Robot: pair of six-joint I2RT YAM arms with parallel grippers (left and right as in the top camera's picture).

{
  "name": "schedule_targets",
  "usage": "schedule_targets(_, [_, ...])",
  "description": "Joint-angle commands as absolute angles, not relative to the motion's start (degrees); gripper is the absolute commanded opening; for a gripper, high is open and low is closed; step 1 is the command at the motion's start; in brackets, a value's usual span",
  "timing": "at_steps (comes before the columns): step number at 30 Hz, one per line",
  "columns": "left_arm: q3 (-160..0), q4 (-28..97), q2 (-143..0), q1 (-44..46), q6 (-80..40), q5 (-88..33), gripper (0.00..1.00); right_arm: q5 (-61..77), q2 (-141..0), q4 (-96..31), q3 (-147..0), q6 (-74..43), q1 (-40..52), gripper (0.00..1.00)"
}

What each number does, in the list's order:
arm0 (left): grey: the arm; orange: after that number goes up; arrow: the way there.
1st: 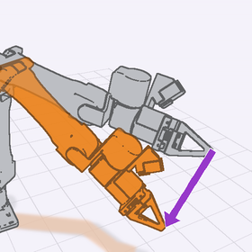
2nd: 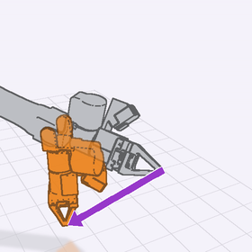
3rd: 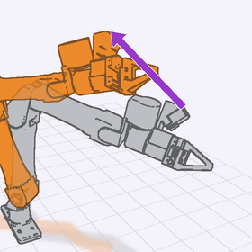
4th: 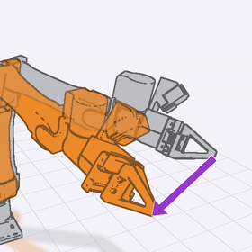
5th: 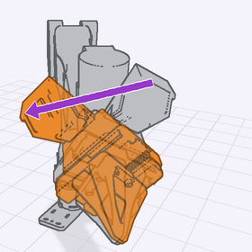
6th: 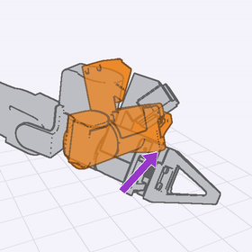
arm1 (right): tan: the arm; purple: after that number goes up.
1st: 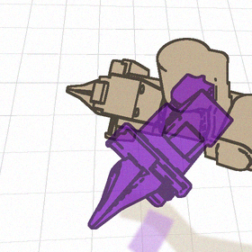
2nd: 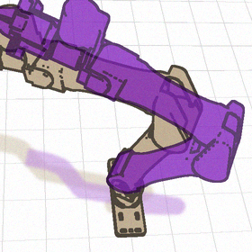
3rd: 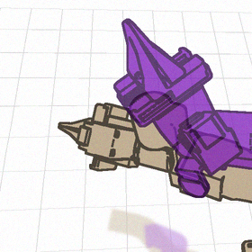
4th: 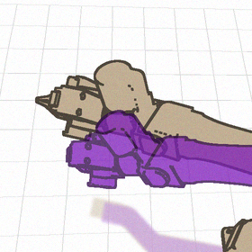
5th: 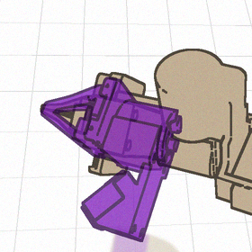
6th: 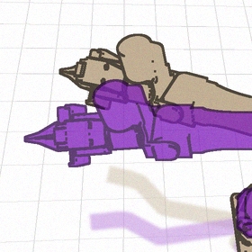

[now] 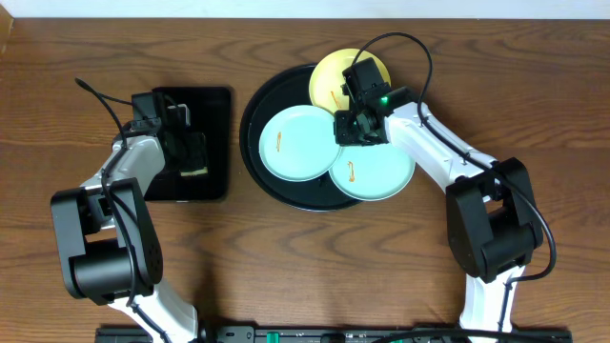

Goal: Clean dirty plates on tray and stack at the side

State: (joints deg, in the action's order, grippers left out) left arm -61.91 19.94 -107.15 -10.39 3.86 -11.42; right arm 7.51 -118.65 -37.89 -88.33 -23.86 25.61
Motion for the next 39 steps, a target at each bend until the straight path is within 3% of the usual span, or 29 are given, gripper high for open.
schedule_targets(1, [-62.04, 20.6, -108.16, -10.44, 3.81, -10.48, 0.59, 7.77, -119.61, -37.67, -88.01, -25.26, 27.05, 0.25])
schedule_targets(13, [-62.04, 20.67, -108.16, -10.44, 3.79, -10.5, 0.59, 4.25, -120.14, -38.33, -87.99, -26.35, 29.08, 0.17])
schedule_targets(30, [-62.04, 20.71, -108.16, -10.44, 3.79, -10.5, 0.59, 2.39, -120.14, -34.89, -85.14, -29.21, 29.12, 0.2])
schedule_targets(32, [-62.04, 20.71, -108.16, -10.44, 3.79, -10.5, 0.59, 2.39, -120.14, -34.61, -85.06, -29.19, 29.12, 0.14])
schedule_targets(34, [-62.04, 20.71, -108.16, -10.44, 3.79, -10.5, 0.59, 2.39, -120.14, -34.3, -85.06, -29.17, 29.12, 0.01])
schedule_targets(39, [-62.04, 20.69, -108.16, -10.44, 3.79, -10.5, 0.59, 2.39, -119.92, -33.69, -85.14, -29.39, 28.88, 0.01])
